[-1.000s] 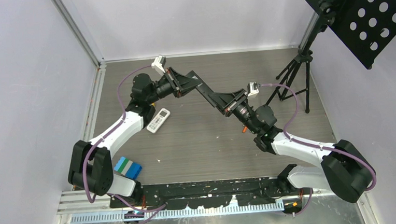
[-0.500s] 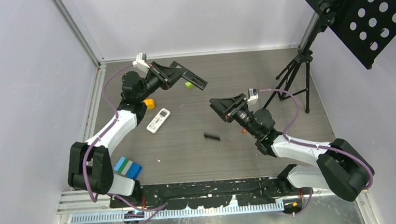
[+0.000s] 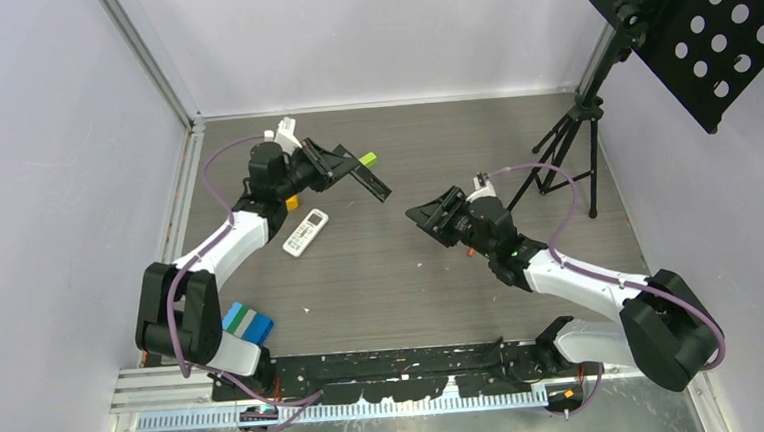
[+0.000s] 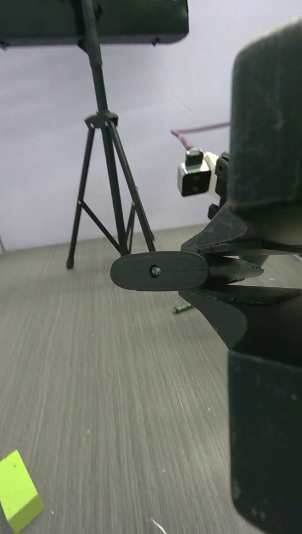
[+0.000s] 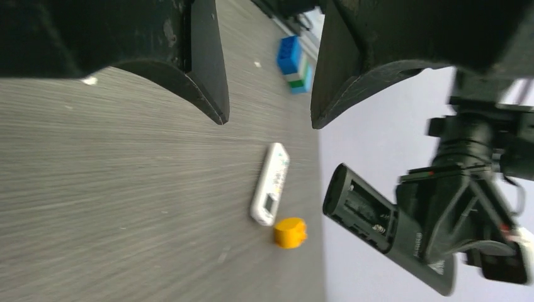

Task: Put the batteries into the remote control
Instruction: Remove the battery cover from the remote control.

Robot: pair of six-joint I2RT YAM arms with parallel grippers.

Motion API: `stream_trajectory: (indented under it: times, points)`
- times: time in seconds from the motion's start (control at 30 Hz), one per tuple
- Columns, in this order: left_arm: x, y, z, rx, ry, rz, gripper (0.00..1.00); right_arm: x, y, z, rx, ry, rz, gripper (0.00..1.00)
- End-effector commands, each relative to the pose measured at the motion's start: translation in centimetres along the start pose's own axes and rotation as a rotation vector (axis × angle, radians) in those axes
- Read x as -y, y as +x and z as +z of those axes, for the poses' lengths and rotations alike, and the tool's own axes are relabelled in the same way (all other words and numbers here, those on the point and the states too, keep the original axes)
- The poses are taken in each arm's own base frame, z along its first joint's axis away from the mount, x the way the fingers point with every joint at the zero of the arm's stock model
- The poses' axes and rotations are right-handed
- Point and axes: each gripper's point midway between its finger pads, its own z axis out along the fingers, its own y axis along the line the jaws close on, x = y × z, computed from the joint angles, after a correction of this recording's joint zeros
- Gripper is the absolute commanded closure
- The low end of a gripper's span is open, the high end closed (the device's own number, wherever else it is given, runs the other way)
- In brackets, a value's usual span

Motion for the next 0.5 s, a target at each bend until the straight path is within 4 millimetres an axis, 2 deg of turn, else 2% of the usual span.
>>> stream_trajectory:
  times: [0.0, 0.13, 0.27, 0.47]
  points:
    - [-0.8, 1.8, -0.1, -0.094, 0.008, 0.093, 1.00, 2.5, -0.3, -1.0, -0.051, 0.169, -0.233, 0.44]
    - [-1.7, 4.4, -0.8, -0.183, 0.007, 0.128, 1.00, 5.4, -0.8, -2.6, -0.085, 0.335, -0.313, 0.44]
    - [-2.7, 6.8, -1.8, -0.243, -0.030, 0.175, 1.00, 8.0, -1.5, -4.4, -0.123, 0.488, -0.312, 0.44]
    - [-3.1, 9.9, -2.7, -0.304, -0.032, 0.241, 1.00, 11.3, -1.0, -7.7, -0.239, 0.727, -0.324, 0.46]
